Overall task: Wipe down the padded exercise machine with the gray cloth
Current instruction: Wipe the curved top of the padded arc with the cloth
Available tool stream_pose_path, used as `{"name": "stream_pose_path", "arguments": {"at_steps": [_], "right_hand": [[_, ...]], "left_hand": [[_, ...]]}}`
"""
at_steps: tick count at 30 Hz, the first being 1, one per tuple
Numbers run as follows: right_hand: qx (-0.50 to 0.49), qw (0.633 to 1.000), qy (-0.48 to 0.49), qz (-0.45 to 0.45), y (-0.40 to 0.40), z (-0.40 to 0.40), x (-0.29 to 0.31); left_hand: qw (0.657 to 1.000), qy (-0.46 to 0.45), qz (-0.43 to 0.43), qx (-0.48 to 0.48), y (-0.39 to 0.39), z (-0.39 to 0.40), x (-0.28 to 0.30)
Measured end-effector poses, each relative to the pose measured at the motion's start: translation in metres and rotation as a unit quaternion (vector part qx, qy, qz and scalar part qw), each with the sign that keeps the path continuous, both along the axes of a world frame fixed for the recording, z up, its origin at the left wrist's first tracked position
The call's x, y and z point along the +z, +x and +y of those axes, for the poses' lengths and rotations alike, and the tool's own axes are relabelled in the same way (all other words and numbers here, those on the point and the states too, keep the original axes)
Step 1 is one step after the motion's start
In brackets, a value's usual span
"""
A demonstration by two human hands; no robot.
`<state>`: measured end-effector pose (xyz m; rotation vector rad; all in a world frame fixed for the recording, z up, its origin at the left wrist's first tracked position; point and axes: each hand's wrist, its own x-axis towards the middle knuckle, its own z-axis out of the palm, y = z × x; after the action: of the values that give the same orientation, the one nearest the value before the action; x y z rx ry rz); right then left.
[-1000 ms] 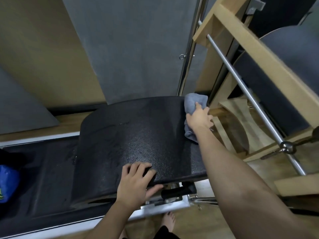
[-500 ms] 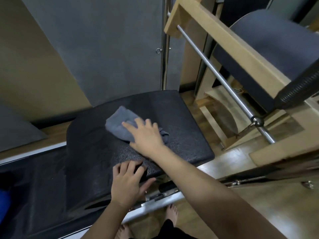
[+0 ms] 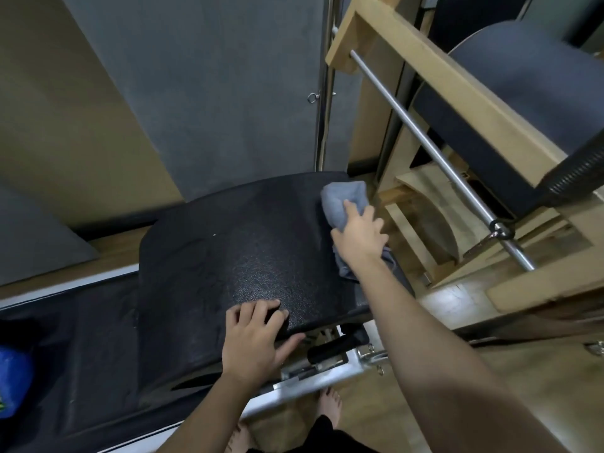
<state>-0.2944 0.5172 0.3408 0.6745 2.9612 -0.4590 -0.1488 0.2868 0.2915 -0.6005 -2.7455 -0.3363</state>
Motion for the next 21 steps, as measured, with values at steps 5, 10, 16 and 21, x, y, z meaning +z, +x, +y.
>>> {"name": "stream_pose_path", "arguments": {"at_steps": [5,10,16,21], "right_hand": [[0.197,0.978,0.049,0.044,0.045,-0.069,0.009],[0.316,0.944,0.068,0.07,0.068,-0.081,0.004],[0.089,0.996,0.017,0.027,0.036,-0.009,-0.004],[-0.135,0.988,-0.077,-0.013,0.022,0.046,-0.016]], "left_hand": [[1.0,-0.012,0.005,-0.001,-0.001,0.0,0.001],[1.0,-0.012,0.006,-0.002,0.0,0.0,0.001],[1.0,-0.003,-0.005,0.0,0.0,-0.001,0.003],[1.0,0.0,-0.006,0.0,0.001,0.0,0.002]]}}
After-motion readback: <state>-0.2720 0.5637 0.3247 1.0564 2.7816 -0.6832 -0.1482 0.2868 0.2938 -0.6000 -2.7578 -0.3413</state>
